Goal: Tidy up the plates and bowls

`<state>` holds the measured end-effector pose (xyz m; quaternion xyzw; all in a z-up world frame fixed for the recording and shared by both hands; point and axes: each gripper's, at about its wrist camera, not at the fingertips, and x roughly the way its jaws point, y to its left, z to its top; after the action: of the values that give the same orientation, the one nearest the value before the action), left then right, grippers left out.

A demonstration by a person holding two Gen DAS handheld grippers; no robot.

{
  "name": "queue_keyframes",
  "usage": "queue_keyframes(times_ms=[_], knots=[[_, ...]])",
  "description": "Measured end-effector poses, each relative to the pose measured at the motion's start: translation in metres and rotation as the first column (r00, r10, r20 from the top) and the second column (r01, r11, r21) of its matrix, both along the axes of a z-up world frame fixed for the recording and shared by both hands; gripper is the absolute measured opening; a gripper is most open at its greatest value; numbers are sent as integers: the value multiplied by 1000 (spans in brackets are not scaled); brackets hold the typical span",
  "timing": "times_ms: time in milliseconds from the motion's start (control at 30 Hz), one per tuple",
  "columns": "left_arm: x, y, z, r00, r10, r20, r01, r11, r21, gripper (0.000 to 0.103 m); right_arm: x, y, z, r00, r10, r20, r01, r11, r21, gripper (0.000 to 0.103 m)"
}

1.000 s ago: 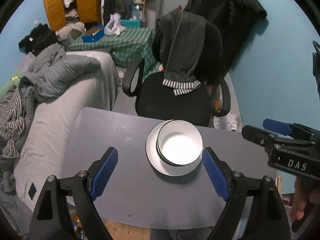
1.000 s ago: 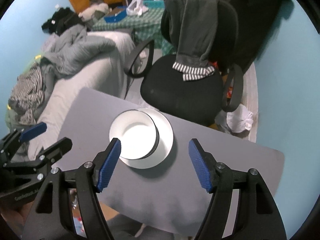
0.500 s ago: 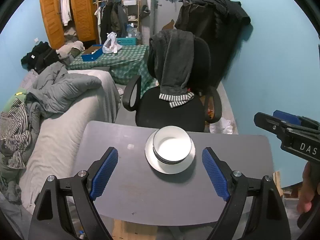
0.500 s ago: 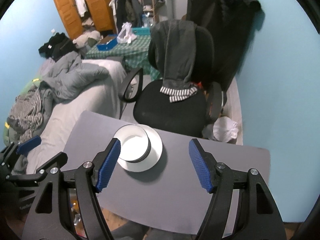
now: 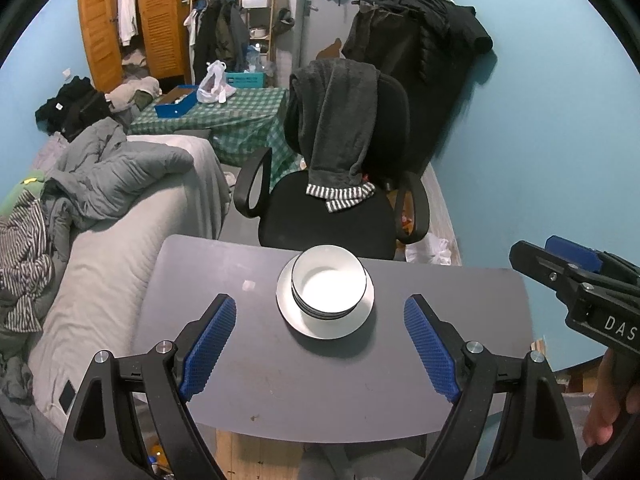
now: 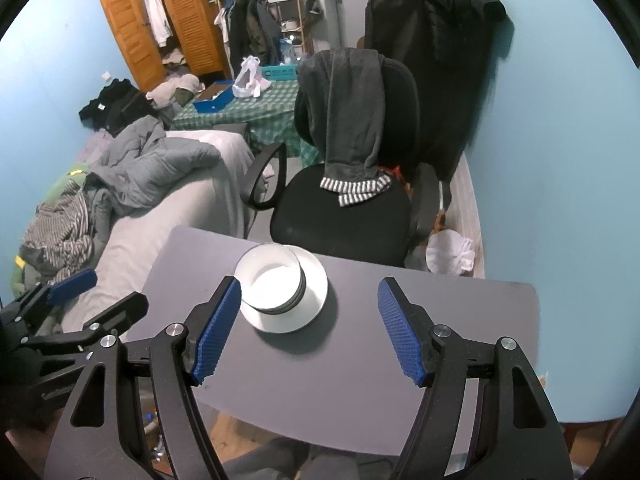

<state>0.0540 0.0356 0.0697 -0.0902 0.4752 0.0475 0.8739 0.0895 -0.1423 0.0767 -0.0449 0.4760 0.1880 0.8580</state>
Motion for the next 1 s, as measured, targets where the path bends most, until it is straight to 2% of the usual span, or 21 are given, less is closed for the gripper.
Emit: queue_keyframes(times_ms=[1000], knots=[[4, 8, 0, 1000, 2, -6, -2, 999, -34, 87, 9, -4, 4, 999, -37, 8, 37, 999, -3, 70]])
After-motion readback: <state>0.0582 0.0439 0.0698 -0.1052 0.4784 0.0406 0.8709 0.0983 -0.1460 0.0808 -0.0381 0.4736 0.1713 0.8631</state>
